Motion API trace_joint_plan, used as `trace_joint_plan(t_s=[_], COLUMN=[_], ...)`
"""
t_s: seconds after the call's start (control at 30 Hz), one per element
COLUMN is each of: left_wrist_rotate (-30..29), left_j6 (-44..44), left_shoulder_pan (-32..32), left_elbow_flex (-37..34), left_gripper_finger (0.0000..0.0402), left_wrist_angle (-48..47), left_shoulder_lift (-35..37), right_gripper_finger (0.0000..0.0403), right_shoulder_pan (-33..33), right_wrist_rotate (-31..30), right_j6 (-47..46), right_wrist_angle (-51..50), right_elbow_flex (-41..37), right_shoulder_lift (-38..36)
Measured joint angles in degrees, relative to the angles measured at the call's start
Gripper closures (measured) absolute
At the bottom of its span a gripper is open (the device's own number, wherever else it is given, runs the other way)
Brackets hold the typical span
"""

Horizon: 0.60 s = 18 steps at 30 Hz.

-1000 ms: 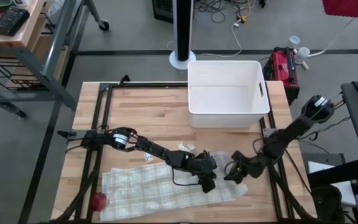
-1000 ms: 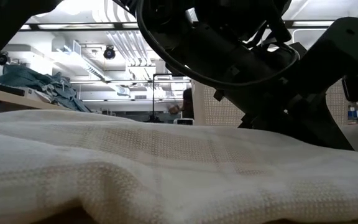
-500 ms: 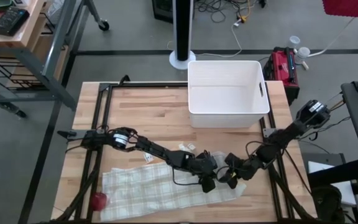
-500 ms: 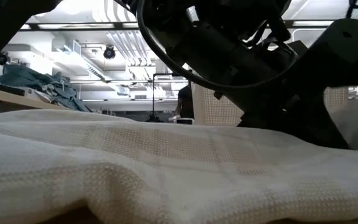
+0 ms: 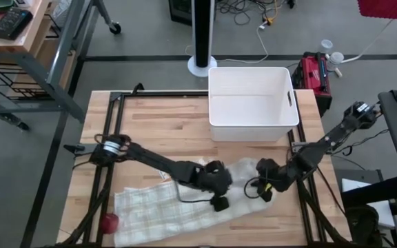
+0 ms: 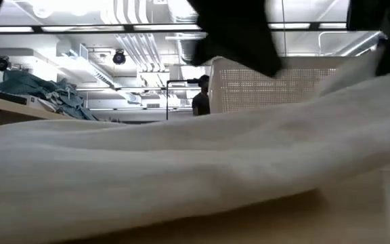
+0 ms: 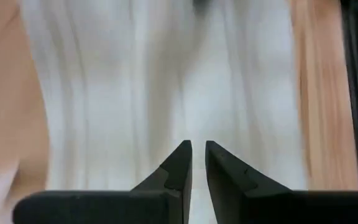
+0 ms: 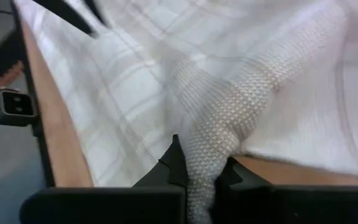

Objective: Fold towel
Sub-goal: Fold the white checkered towel

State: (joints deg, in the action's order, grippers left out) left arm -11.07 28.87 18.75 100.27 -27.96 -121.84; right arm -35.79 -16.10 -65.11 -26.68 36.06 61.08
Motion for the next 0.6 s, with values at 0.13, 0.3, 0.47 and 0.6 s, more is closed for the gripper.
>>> trace_joint_plan(t_s=[0.13,0.3,0.47,0.6], left_wrist_rotate=[-2.1,-5.5,-4.8,-4.4], left_j6=[7.8,16.9,21.3,26.8], left_shoulder_pan=[4.5,11.2,16.8,19.4], left_elbow_flex=[-0.4,-0.4,-0.6,-0.8], left_gripper_finger=[0.0365,0.0365,0.0365,0.0365], left_wrist_angle=[-17.3,-28.7,-29.1,-29.2], left_shoulder_lift=[3.7,6.2,5.4,4.4], right_gripper_finger=[0.0394,0.0394,0.0394,0.0394], right_shoulder_pan=[1.5,3.0,3.9,3.9], right_wrist_rotate=[-0.6,-0.8,-3.7,-4.0], right_j6=[4.2,8.7,12.8,16.2], right_wrist_angle=[-12.3,-20.3,-26.1,-27.2], right_elbow_flex=[7.2,13.6,20.4,25.8], right_shoulder_lift=[-1.0,-0.1,1.9,4.4])
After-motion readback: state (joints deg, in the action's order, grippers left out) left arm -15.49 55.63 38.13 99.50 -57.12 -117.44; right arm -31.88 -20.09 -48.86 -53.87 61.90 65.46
